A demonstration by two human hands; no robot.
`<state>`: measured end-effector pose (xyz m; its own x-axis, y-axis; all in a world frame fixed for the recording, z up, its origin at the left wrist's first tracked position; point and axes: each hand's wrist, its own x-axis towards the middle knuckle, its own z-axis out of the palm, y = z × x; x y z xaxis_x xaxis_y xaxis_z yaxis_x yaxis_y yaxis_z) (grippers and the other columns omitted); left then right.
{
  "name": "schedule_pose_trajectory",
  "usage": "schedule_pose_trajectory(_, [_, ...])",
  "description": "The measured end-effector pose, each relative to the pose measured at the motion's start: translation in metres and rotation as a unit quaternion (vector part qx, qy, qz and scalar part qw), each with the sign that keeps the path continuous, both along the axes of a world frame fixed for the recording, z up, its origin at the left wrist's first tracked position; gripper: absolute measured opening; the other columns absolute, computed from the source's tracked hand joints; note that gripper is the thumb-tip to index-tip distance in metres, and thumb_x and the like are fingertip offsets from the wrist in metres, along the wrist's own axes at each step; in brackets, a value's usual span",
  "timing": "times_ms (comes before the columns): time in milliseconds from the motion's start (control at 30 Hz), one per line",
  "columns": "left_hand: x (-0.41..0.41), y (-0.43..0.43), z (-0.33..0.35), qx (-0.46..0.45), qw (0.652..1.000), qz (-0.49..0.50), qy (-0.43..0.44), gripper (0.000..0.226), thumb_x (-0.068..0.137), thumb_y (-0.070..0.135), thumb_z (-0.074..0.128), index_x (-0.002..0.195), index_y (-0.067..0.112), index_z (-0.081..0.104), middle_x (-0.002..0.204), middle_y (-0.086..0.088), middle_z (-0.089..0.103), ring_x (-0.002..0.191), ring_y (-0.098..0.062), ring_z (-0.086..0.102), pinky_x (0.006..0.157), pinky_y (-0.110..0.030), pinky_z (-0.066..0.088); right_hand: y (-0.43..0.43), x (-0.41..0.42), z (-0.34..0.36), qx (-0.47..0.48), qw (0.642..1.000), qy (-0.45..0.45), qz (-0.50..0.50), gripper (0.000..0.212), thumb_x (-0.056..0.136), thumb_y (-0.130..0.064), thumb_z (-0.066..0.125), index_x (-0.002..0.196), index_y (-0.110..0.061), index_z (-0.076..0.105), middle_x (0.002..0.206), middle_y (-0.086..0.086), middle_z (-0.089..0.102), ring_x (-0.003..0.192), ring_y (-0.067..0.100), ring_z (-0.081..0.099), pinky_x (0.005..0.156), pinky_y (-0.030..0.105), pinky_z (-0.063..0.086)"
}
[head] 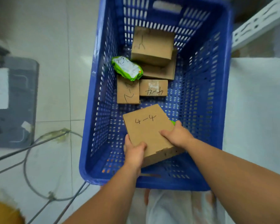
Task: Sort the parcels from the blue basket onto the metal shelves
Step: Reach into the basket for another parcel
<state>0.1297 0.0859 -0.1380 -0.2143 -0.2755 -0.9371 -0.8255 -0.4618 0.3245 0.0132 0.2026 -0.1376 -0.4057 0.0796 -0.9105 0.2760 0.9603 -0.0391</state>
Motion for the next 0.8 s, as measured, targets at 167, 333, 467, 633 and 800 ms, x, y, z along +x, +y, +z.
schedule_pose_trajectory(167, [-0.008, 0.001, 0.071, -0.085, 0.977, -0.185, 0.060, 0.061, 0.084, 0.018, 0.062, 0.139, 0.022, 0.036, 0.127, -0.003, 0.044, 0.113, -0.016, 0.047, 0.099, -0.026, 0.037, 0.032, 0.025, 0.062, -0.044, 0.993, 0.007, -0.108, 0.069, 0.088, -0.054, 0.056, 0.137, -0.013, 0.030, 0.130, 0.006, 0.053, 0.112, 0.025, 0.052, 0.080, 0.029, 0.038])
schedule_pose_trajectory(333, [-0.028, -0.008, 0.157, -0.144, 0.948, -0.246, 0.140, 0.074, 0.086, 0.020, 0.066, 0.148, 0.022, 0.026, 0.139, -0.003, 0.038, 0.121, -0.014, 0.042, 0.105, -0.025, 0.033, 0.039, 0.015, 0.144, -0.132, 0.971, 0.067, -0.186, 0.085, 0.085, -0.049, 0.064, 0.150, -0.026, 0.013, 0.135, -0.002, 0.050, 0.105, 0.017, 0.052, 0.086, 0.028, 0.042])
schedule_pose_trajectory(467, [-0.060, -0.019, 0.231, -0.174, 0.921, -0.284, 0.204, 0.076, 0.087, 0.024, 0.066, 0.150, 0.025, 0.022, 0.142, 0.001, 0.035, 0.126, -0.013, 0.039, 0.106, -0.028, 0.033, 0.041, -0.008, 0.221, -0.193, 0.942, 0.122, -0.246, 0.107, 0.078, -0.045, 0.074, 0.151, -0.036, -0.003, 0.146, -0.002, 0.042, 0.124, 0.023, 0.049, 0.105, 0.039, 0.039])
schedule_pose_trajectory(633, [-0.086, -0.024, 0.321, -0.169, 0.899, -0.310, 0.260, 0.089, 0.079, 0.028, 0.073, 0.150, 0.028, 0.019, 0.143, 0.002, 0.038, 0.125, -0.018, 0.044, 0.106, -0.044, 0.041, 0.055, -0.022, 0.330, -0.238, 0.920, 0.152, -0.271, 0.119, 0.074, -0.040, 0.079, 0.149, -0.038, -0.013, 0.145, 0.001, 0.043, 0.123, 0.023, 0.050, 0.106, 0.042, 0.040])
schedule_pose_trajectory(800, [-0.096, -0.023, 0.400, -0.100, 0.900, -0.325, 0.273, 0.062, 0.087, 0.015, 0.063, 0.142, 0.021, 0.035, 0.130, -0.004, 0.054, 0.110, -0.023, 0.056, 0.095, -0.044, 0.049, 0.065, 0.006, 0.430, -0.260, 0.902, 0.195, -0.285, 0.110, 0.075, -0.028, 0.080, 0.151, -0.029, 0.001, 0.143, 0.003, 0.045, 0.121, 0.019, 0.048, 0.107, 0.040, 0.038])
